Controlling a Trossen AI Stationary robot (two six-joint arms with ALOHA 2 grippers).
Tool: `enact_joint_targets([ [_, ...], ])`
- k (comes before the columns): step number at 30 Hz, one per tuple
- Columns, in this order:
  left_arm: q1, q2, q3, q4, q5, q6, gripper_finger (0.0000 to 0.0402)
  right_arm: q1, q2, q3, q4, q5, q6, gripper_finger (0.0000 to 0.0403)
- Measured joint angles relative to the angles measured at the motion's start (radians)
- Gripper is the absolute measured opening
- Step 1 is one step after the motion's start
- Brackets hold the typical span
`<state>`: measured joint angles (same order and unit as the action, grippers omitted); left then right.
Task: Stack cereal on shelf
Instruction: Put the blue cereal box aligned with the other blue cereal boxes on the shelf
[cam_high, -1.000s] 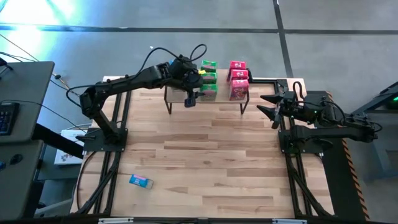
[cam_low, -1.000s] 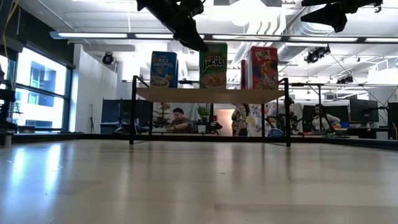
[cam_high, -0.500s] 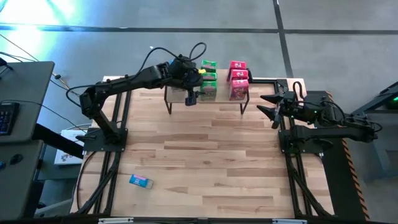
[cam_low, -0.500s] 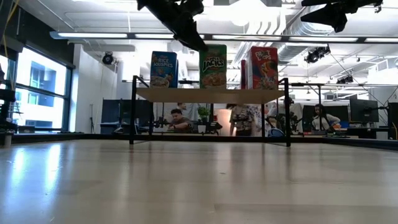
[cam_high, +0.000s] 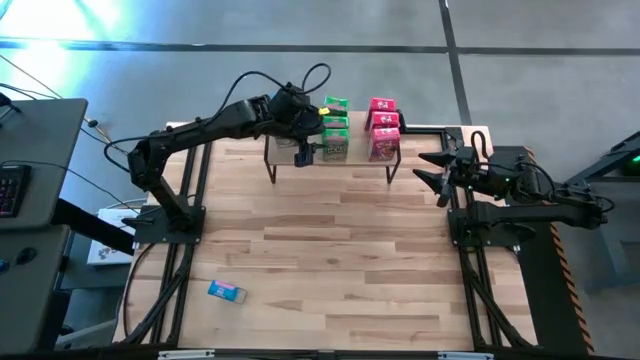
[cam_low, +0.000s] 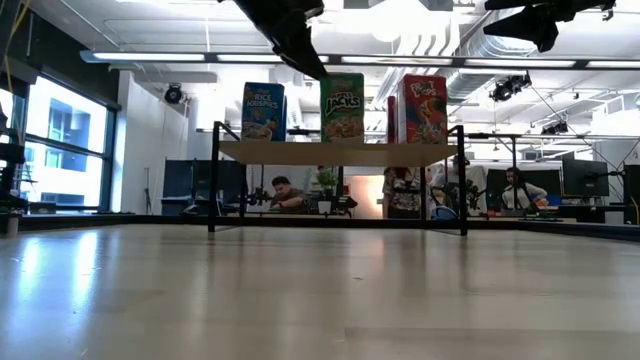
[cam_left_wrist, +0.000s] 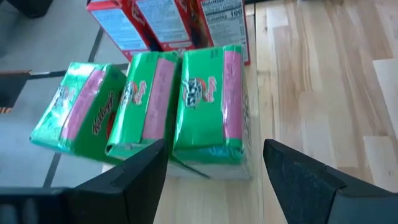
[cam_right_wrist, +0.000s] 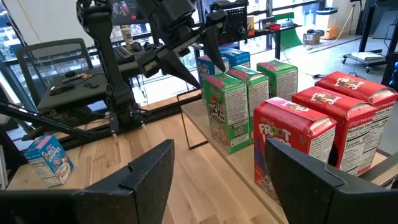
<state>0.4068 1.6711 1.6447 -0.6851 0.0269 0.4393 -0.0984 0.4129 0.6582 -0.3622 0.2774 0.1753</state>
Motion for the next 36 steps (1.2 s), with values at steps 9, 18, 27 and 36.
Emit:
enact_joint_targets([
  [9, -0.002, 0.0, 0.061, -0.168, -0.031, -0.05, 0.0256, 0.0, 0.0, 0.0, 0.0, 0.0, 0.0, 0.0242],
  [18, -0.039, -0.073, 0.069, -0.329, -0.092, -0.119, 0.0255, 0.0, 0.0, 0.0, 0.0, 0.0, 0.0, 0.0242],
  [27, -0.153, -0.164, 0.069, -0.557, -0.115, -0.322, 0.0255, 0.0, 0.0, 0.0, 0.0, 0.0, 0.0, 0.0242],
  [36, -0.35, -0.167, 0.054, -0.778, -0.116, -0.551, 0.0255, 0.0, 0.0, 0.0, 0.0, 0.0, 0.0, 0.0242],
])
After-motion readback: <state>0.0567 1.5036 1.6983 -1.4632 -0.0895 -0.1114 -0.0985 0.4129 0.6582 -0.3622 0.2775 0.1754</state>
